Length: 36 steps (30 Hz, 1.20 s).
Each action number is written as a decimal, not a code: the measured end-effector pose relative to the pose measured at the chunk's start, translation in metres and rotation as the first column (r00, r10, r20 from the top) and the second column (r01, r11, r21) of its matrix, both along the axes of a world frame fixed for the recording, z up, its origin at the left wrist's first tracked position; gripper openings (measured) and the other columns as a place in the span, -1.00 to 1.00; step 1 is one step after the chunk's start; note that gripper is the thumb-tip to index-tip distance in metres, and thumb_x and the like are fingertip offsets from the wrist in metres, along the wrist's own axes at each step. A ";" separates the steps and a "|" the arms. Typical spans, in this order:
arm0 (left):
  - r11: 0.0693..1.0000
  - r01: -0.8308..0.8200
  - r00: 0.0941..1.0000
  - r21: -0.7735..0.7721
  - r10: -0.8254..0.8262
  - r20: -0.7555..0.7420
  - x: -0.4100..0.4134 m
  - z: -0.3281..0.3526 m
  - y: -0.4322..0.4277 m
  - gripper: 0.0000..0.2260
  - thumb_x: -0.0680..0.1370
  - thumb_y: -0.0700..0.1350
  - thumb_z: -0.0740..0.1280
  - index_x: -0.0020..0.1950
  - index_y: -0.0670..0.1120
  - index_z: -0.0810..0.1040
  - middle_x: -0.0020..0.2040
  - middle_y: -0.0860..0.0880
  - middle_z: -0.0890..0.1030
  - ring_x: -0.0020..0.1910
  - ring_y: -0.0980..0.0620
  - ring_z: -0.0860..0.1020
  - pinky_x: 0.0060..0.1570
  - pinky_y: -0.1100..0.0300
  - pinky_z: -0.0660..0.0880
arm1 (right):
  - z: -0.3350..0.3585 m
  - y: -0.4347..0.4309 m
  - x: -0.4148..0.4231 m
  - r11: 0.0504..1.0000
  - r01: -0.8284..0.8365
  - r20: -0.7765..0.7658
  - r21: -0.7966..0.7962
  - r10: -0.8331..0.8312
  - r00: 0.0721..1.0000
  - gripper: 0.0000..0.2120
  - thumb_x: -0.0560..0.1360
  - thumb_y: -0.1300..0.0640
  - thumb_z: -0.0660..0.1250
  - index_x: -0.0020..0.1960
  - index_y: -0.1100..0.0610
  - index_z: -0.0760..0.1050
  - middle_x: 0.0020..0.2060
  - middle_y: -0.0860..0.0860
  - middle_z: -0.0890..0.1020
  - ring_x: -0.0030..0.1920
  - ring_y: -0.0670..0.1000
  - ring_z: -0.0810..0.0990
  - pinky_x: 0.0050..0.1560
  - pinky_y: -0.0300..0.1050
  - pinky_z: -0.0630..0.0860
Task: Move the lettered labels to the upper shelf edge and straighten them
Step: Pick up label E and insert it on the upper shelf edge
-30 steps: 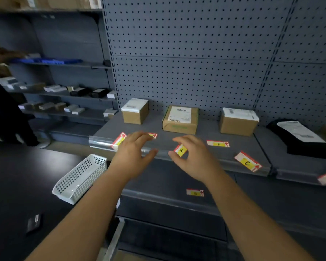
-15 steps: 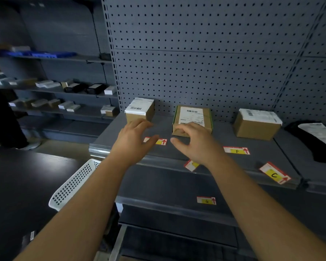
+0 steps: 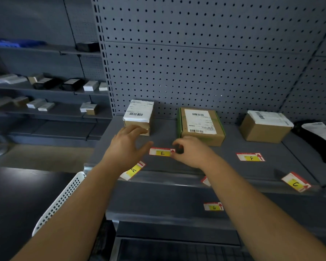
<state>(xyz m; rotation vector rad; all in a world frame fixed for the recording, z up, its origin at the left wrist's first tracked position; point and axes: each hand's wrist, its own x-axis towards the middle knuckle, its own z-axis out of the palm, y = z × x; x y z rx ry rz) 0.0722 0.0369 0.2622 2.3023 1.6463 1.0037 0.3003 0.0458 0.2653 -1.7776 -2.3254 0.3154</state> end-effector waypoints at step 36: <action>0.978 0.173 0.982 0.120 -0.162 -0.097 0.027 0.016 -0.034 -0.52 0.36 0.00 0.49 0.25 0.01 0.50 0.22 0.04 0.50 0.22 -0.02 0.43 0.21 -0.01 0.35 | 0.048 -0.065 0.017 0.980 0.158 -0.669 -0.119 -0.196 0.717 -0.86 0.47 0.28 0.39 -0.12 0.05 0.55 -0.19 0.04 0.63 -0.14 0.01 0.65 0.00 -0.10 0.59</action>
